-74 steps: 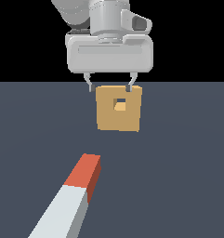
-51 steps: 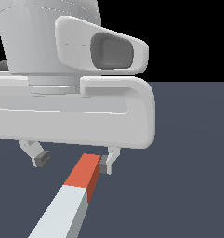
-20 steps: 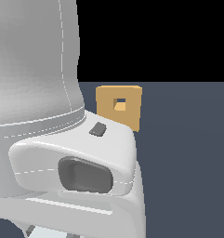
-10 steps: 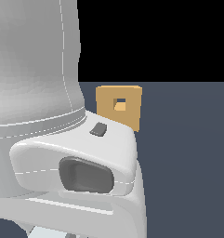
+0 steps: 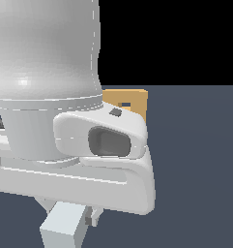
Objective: Insert the peg into the horizontal hole in a box.
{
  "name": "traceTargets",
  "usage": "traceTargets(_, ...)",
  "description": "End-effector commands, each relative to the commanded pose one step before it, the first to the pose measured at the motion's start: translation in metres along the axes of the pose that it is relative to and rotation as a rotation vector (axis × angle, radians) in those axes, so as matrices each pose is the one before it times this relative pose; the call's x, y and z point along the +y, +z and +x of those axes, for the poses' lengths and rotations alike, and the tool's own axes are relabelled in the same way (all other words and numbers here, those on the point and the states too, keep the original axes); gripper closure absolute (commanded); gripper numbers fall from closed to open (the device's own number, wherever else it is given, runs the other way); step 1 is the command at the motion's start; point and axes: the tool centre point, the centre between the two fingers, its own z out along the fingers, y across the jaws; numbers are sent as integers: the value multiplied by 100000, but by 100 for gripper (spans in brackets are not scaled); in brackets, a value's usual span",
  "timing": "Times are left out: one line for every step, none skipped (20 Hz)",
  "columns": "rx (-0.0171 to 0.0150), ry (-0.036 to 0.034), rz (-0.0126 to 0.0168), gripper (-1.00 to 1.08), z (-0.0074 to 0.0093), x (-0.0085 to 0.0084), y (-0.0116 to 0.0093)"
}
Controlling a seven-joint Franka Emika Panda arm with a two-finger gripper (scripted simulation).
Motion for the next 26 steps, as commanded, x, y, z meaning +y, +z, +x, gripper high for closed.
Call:
traceTargets(1,-529,-333,108,1963,457,-902)
traceTargets(-7,-169,2,108,922,171,-374)
traceTargets(-8,-182,2,108,1001,188,-407)
traceTargets(-10,-195,2,108,1080,206,-441)
traceTargets(-10,-207,2,108,1159,224,-474)
traceTargets(-11,-218,1,108,1213,238,-497)
traceTargets(-11,-218,1,108,1232,247,-506)
traceTargets(-10,-218,1,108,1219,249,-501)
traceTargets(-8,-218,0,108,1160,241,-474)
traceTargets(-6,-195,0,108,1082,231,-445)
traceTargets(-3,-183,0,108,1010,221,-416)
traceTargets(-1,-169,0,108,936,210,-386)
traceTargets(1,-154,0,108,861,199,-355)
traceTargets(3,-138,0,108,782,188,-323)
traceTargets(6,-138,1,108,712,174,-290)
traceTargets(7,-119,1,108,629,160,-257)
traceTargets(8,-97,1,108,542,145,-223)
traceTargets(9,-84,1,108,459,127,-188)
traceTargets(8,-69,1,108,372,107,-152)
traceTargets(10,-68,1,108,293,82,-115)
traceTargets(0,0,0,108,175,62,-80)
traceTargets(8,-48,1,108,132,34,-47)
traceTargets(0,0,0,108,34,13,-16)
traceTargets(0,0,0,108,0,0,0)
traceTargets(0,0,0,108,0,0,0)
traceTargets(0,0,0,108,0,0,0)
